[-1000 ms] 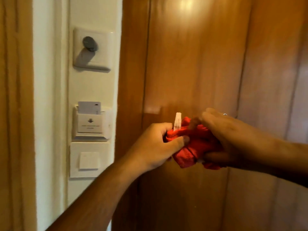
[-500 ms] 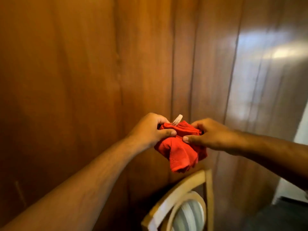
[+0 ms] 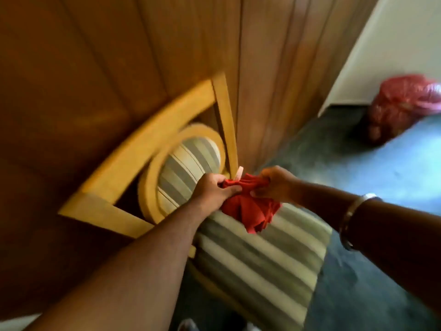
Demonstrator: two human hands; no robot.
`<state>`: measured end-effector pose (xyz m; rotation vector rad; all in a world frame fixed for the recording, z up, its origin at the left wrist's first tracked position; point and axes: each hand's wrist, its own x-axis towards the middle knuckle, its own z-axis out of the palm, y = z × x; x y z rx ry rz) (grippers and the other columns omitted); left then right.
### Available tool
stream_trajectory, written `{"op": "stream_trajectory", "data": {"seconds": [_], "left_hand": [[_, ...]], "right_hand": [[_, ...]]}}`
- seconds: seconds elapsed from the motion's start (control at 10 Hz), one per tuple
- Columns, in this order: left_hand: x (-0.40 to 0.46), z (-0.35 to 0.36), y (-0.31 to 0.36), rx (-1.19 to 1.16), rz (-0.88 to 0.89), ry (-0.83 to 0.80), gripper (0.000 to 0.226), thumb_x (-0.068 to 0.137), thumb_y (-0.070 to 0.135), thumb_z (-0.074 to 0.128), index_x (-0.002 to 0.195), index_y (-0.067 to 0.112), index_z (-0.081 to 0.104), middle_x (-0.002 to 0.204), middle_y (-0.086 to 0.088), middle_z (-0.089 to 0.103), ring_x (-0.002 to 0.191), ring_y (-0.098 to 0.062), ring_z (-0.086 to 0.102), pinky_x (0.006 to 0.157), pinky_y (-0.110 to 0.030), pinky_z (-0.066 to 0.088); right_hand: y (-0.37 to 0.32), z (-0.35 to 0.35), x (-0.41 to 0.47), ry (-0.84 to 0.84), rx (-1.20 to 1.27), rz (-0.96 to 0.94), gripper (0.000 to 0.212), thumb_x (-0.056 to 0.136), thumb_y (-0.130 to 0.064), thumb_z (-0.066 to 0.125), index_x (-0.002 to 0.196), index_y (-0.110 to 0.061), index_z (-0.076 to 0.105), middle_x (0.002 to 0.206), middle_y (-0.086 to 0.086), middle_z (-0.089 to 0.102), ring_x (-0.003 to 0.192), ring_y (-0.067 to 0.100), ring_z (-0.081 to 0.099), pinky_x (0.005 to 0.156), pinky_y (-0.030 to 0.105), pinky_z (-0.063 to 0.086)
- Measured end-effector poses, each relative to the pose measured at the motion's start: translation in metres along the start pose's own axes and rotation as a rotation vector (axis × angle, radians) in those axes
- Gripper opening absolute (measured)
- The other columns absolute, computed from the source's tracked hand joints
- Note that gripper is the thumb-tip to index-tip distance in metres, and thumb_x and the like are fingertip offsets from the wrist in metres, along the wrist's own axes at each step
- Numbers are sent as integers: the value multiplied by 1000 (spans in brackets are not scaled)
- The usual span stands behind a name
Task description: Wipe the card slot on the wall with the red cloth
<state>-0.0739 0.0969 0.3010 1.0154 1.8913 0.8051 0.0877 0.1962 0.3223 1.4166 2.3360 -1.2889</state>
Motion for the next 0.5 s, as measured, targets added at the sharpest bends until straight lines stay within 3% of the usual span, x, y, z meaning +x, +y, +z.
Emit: {"op": "stream_trajectory", "data": {"seconds": [0.1, 0.2, 0.3, 0.4, 0.5], "left_hand": [[17, 69, -96, -56, -159, -78, 14, 81, 29, 78, 83, 18, 70, 82, -5, 74, 73, -17, 68, 62, -29, 55], [25, 119, -179, -98, -327, -170, 10, 83, 19, 76, 84, 11, 70, 93, -19, 74, 89, -35, 72, 82, -51, 60], [35, 157, -246, -94, -434, -247, 13, 85, 13, 74, 76, 18, 66, 94, -22, 74, 89, -33, 72, 78, -53, 61], [43, 177, -279, 12, -408, -248, 20, 84, 14, 74, 71, 23, 61, 75, -6, 67, 82, -29, 70, 69, -45, 62], [43, 179, -279, 171, -266, -210, 11, 82, 25, 77, 83, 24, 66, 78, 4, 68, 85, -23, 68, 64, -30, 51]], "right_hand": [[77, 83, 28, -18, 53, 214, 38, 66, -32, 79, 96, -13, 63, 88, 5, 62, 78, 20, 57, 54, 24, 41], [145, 160, 49, -56, 67, 348, 41, 65, -29, 80, 98, -14, 61, 90, 3, 60, 80, 19, 56, 60, 25, 42], [196, 229, 70, -83, 30, 423, 40, 64, -28, 80, 98, -15, 61, 89, 3, 59, 78, 19, 55, 60, 27, 42], [217, 265, 82, -19, -114, 389, 39, 63, -32, 79, 93, -15, 60, 94, 9, 59, 76, 21, 52, 60, 28, 40], [216, 267, 80, 57, -255, 309, 47, 63, -40, 77, 102, -20, 58, 98, 6, 47, 79, 22, 50, 60, 31, 45]]}}
